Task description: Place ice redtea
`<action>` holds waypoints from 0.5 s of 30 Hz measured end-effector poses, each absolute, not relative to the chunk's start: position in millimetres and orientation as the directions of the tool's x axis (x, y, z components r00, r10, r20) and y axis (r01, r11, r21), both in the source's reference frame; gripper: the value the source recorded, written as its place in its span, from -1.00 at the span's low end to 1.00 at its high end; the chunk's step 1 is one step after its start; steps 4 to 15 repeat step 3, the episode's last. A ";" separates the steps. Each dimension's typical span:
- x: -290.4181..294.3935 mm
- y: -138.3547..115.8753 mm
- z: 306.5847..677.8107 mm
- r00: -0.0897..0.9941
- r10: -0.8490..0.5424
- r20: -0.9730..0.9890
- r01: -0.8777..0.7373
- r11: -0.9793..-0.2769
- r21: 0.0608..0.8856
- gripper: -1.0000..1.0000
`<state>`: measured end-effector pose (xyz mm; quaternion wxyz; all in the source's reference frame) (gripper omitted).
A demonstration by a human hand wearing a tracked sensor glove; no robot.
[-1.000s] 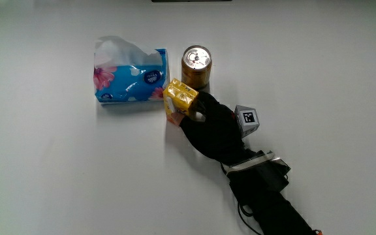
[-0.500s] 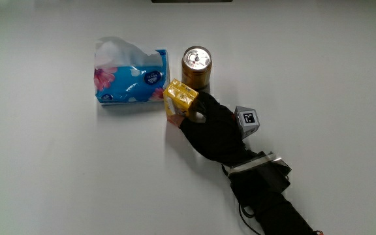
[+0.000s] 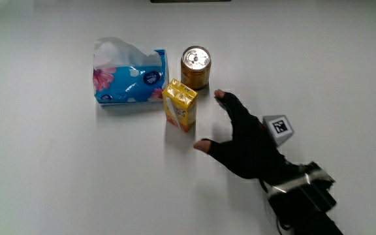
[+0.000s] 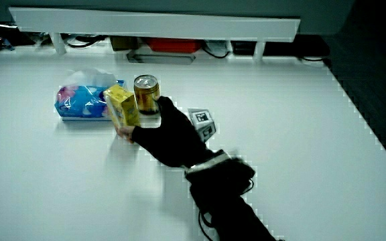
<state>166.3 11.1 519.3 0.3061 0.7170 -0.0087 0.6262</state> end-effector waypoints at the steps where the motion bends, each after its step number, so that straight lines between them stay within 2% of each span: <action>1: 171.1 14.5 516.7 0.214 0.355 0.910 -0.401 -0.818 0.413 -1.00; 2: 176.0 17.9 514.2 0.213 0.339 0.916 -0.406 -0.823 0.398 -1.00; 3: 181.4 20.6 513.2 0.261 0.344 0.902 -0.398 -0.813 0.425 -1.00; 15: 181.4 20.6 513.2 0.261 0.344 0.902 -0.398 -0.813 0.425 -1.00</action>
